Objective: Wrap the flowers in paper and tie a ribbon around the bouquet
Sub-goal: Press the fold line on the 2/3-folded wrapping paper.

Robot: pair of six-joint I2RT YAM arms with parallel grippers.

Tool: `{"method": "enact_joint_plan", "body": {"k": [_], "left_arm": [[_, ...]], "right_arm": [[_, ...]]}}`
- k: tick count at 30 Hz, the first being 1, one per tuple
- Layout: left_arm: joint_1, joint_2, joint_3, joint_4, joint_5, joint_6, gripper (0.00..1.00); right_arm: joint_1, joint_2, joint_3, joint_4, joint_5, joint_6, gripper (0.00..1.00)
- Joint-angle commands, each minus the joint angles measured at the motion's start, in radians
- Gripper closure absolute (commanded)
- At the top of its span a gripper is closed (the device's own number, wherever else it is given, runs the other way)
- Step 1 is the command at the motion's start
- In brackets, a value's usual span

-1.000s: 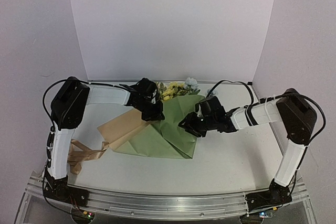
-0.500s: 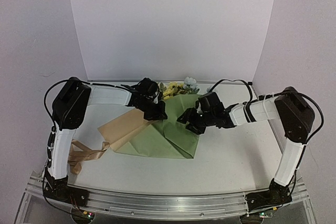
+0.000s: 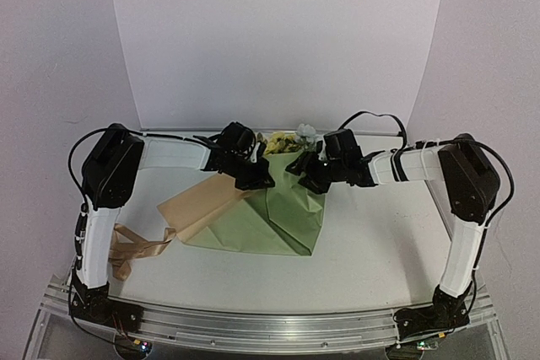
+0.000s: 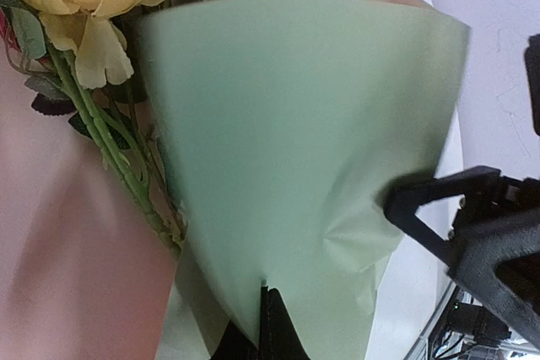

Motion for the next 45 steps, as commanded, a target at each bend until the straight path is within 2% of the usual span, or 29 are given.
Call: {"method": "enact_joint_plan", "body": {"k": [1, 6, 15, 22, 28, 36, 41, 45], "left_arm": [[-0.004, -0.007, 0.064, -0.016, 0.011, 0.004, 1.0], [-0.004, 0.058, 0.124, -0.094, -0.029, -0.016, 1.0], [-0.003, 0.087, 0.137, -0.118, -0.05, -0.032, 1.0], [0.001, 0.098, 0.135, -0.128, -0.068, -0.057, 1.0], [0.001, 0.105, 0.144, -0.13, -0.065, -0.054, 1.0], [0.001, 0.09, 0.126, -0.113, -0.057, -0.056, 1.0], [0.001, 0.087, 0.117, -0.109, -0.055, -0.058, 1.0], [0.001, 0.088, 0.115, -0.11, -0.055, -0.059, 1.0]], "right_arm": [[-0.04, 0.056, -0.001, -0.017, 0.003, -0.016, 0.37], [-0.066, 0.044, -0.055, -0.017, 0.042, -0.025, 0.37], [-0.057, -0.074, -0.106, -0.042, -0.008, -0.022, 0.35], [-0.057, -0.032, -0.285, 0.175, -0.081, 0.057, 0.37], [-0.05, -0.063, -0.374, 0.238, -0.088, 0.066, 0.36], [0.036, -0.205, -0.452, 0.207, -0.053, 0.053, 0.34], [0.131, -0.187, -0.506, 0.233, -0.038, 0.081, 0.34], [0.158, -0.143, -0.601, 0.344, -0.043, 0.144, 0.34]]}}
